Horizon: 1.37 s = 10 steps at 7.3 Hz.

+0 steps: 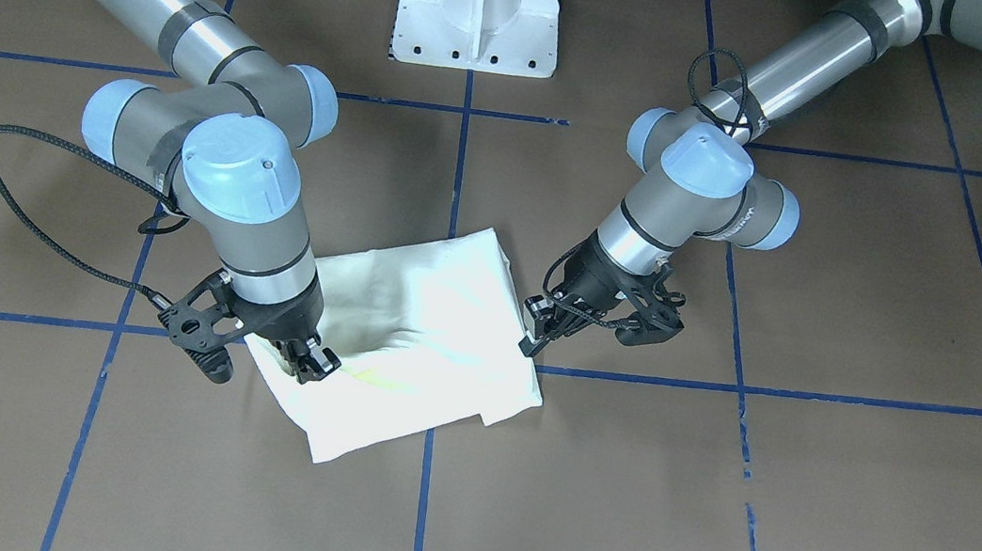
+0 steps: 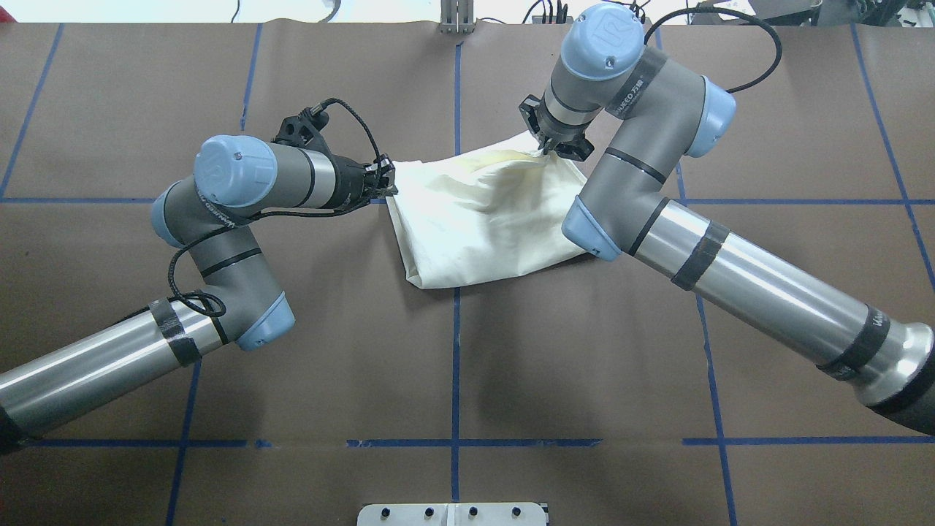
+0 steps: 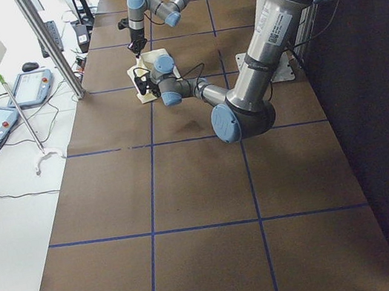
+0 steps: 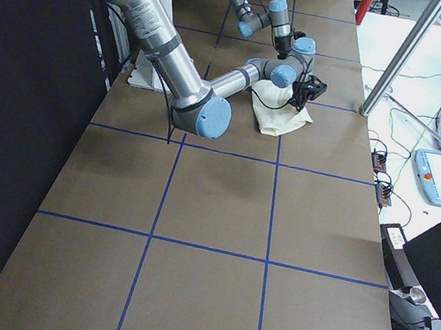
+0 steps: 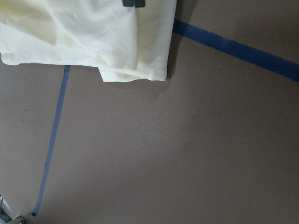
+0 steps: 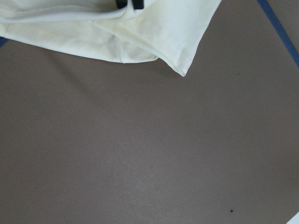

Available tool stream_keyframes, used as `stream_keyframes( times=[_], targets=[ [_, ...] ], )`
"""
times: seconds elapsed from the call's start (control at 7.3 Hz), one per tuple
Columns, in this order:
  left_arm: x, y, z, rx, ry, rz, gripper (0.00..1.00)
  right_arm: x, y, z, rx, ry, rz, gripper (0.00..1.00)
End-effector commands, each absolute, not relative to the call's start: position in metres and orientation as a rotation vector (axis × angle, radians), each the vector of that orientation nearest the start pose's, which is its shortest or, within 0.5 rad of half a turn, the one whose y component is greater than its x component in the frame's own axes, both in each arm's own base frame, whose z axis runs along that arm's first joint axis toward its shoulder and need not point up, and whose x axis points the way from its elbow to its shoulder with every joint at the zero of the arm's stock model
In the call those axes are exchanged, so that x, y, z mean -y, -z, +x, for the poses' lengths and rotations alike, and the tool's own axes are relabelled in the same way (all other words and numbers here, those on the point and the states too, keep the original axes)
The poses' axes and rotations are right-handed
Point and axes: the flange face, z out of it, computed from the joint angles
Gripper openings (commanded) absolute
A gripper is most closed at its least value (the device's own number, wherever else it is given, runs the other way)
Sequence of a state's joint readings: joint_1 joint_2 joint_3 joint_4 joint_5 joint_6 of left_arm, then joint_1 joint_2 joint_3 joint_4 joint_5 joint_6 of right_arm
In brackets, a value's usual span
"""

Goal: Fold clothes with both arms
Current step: 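Release the shirt and raise the right gripper away while left gripper holds its side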

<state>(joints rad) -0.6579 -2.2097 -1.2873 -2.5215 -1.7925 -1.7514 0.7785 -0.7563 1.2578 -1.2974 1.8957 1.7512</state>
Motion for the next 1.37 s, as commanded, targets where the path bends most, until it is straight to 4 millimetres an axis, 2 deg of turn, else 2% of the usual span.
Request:
stream_keyframes(
  times=[0.0, 0.27, 0.41, 0.55, 0.68, 0.82, 0.96, 1.1, 1.23],
  targets=[
    [0.544, -0.297, 0.51, -1.329, 0.572, 0.134, 0.0, 0.641, -0.266, -0.492, 0.827, -0.765, -0.062, 0.0],
    [0.549, -0.301, 0.502, -1.332, 0.579, 0.143, 0.0, 0.652, -0.271, -0.494, 0.809, -0.747, -0.071, 0.0],
    [0.546, -0.311, 0.501, -1.322, 0.581, 0.139, 0.0, 0.66, -0.264, -0.501, 0.81, -0.747, -0.07, 0.0],
    [0.546, -0.309, 0.502, -1.321, 0.58, 0.138, 0.0, 0.665, -0.277, -0.507, 0.828, -0.74, -0.063, 0.59],
    [0.545, -0.31, 0.504, -1.317, 0.583, 0.137, 0.0, 0.666, -0.28, -0.51, 0.831, -0.737, -0.063, 0.99],
    [0.546, -0.313, 0.503, -1.311, 0.585, 0.137, 0.52, 0.666, -0.28, -0.509, 0.832, -0.705, -0.047, 1.0],
    [0.547, -0.313, 0.501, -1.311, 0.585, 0.137, 0.54, 0.674, -0.277, -0.497, 0.839, -0.677, -0.024, 1.0],
    [0.552, -0.306, 0.491, -1.323, 0.592, 0.147, 0.54, 0.685, -0.264, -0.471, 0.881, -0.678, -0.055, 1.0],
    [0.553, -0.286, 0.478, -1.353, 0.592, 0.165, 0.43, 0.695, -0.256, -0.433, 0.934, -0.673, -0.099, 1.0]
  ],
)
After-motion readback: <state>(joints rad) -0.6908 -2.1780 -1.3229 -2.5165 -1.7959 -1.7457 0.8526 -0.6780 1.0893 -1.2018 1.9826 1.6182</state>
